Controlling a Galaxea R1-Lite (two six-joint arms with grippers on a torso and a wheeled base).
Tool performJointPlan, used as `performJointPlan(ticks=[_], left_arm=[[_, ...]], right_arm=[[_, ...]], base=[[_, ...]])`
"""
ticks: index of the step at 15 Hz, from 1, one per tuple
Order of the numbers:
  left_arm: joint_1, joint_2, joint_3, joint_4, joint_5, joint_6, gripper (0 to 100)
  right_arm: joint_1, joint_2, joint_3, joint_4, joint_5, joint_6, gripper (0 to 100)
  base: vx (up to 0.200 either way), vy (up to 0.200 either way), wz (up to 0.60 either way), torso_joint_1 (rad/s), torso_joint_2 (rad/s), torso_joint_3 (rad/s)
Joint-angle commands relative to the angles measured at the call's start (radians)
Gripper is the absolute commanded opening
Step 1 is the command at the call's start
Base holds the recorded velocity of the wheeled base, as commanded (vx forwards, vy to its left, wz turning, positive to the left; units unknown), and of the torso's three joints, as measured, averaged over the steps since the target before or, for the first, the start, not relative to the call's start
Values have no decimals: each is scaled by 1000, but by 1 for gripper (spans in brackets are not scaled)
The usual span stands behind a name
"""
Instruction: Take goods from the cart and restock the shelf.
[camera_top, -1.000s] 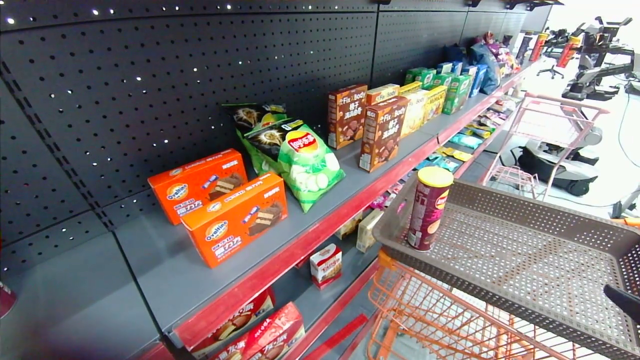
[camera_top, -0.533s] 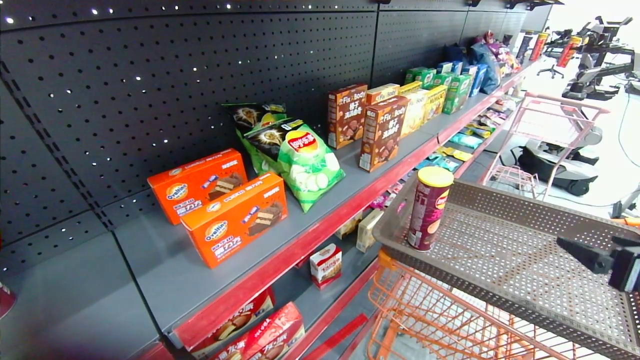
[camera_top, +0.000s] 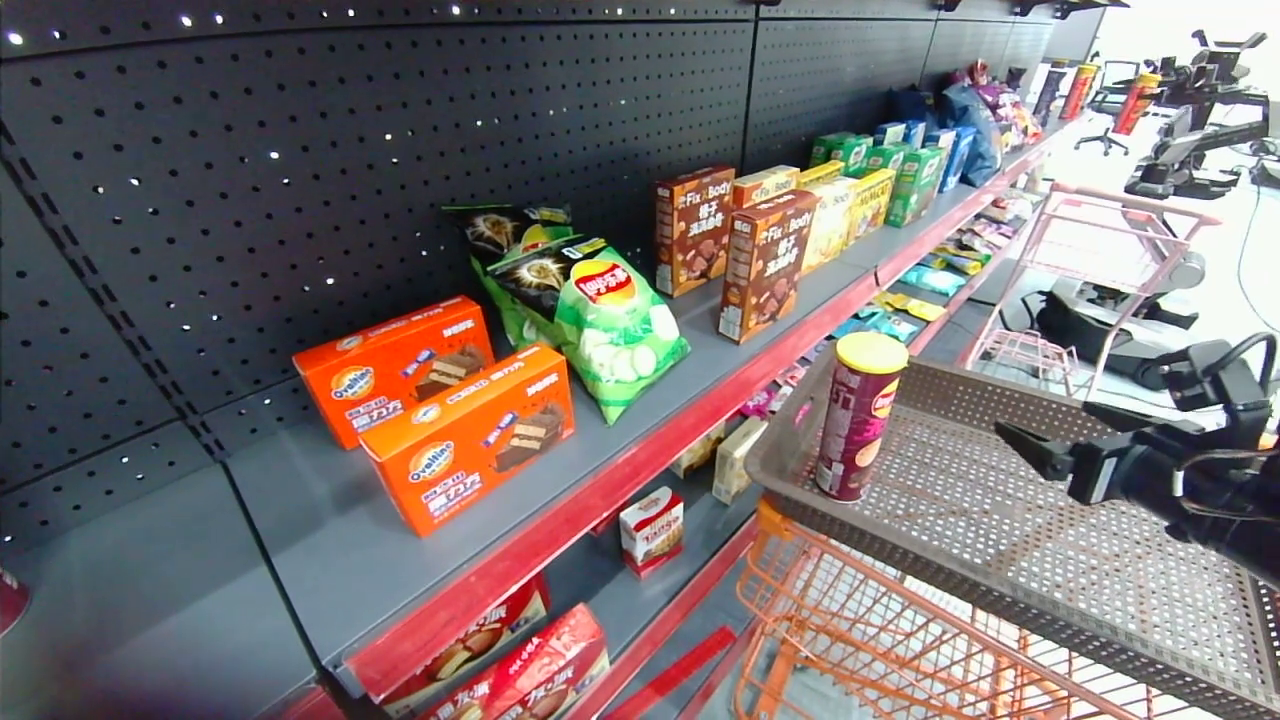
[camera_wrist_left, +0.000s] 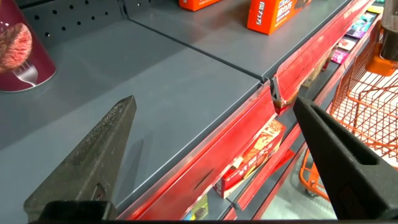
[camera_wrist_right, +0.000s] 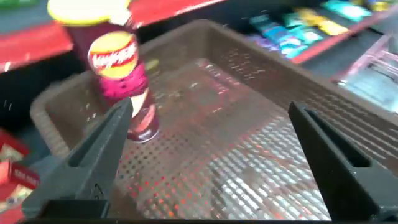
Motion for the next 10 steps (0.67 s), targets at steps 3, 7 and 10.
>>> performJointPlan(ticks=[3,7,10], left_arm=[[0,0,0,0,0,0,100],[-2,0,0,0,0,0,100],[0,0,0,-1,0,-1,100]], right_arm=[[123,183,-90,-47,56,-20,100],[180,251,-150,-54,123,-23,100],[174,283,-173,-53,154,-23,100]], base=[[0,0,0,0,0,0],[0,0,0,0,0,0],[0,0,0,0,0,0]])
